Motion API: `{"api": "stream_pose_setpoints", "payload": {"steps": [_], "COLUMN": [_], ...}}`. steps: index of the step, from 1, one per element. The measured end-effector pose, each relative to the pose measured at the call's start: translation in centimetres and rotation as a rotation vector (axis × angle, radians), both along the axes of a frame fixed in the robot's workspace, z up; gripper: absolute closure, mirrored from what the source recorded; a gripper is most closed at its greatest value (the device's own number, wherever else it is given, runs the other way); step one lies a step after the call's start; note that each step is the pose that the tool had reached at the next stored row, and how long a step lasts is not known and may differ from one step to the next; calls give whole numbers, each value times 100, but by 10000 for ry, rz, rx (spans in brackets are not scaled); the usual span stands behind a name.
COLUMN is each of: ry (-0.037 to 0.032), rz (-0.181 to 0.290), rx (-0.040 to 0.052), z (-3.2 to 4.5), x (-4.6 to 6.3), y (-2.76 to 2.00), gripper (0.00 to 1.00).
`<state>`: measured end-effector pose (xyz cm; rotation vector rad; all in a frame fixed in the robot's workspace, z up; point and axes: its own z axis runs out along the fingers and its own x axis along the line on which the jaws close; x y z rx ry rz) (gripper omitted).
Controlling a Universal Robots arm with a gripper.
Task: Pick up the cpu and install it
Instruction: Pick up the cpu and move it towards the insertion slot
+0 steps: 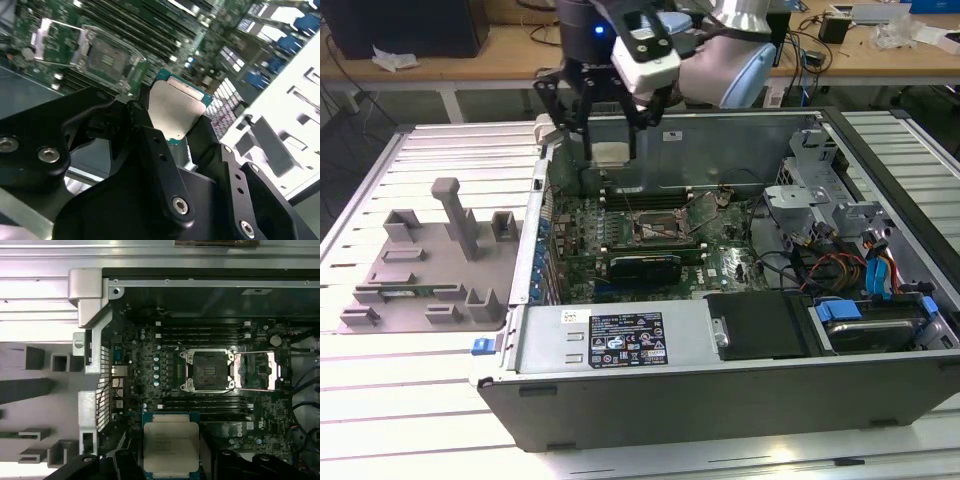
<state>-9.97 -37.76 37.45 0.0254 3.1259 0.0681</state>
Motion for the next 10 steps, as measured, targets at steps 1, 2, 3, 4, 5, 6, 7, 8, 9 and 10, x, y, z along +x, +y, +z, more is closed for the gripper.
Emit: {"api": "stream_pose_setpoints", "payload": {"steps": [1, 2, 3, 4, 5, 6, 7, 8, 9, 10], "ry": [3, 3, 2, 3, 3, 3, 3, 3, 3, 3], "rz": [-3, 0, -2, -1, -1, -3, 0, -2, -2, -2], "rx": [0, 0, 1, 0, 0, 0, 0, 0, 1, 0], "z": [0, 0, -1, 0, 0, 0, 0, 0, 0, 0], "x": [191, 269, 303, 365, 416, 449, 483, 485, 486, 488], "y": [-3, -4, -4, -5, -6, -6, -7, -7, -7, -7], "gripper": [46, 46, 46, 46, 46, 46, 46, 46, 46, 46]}}
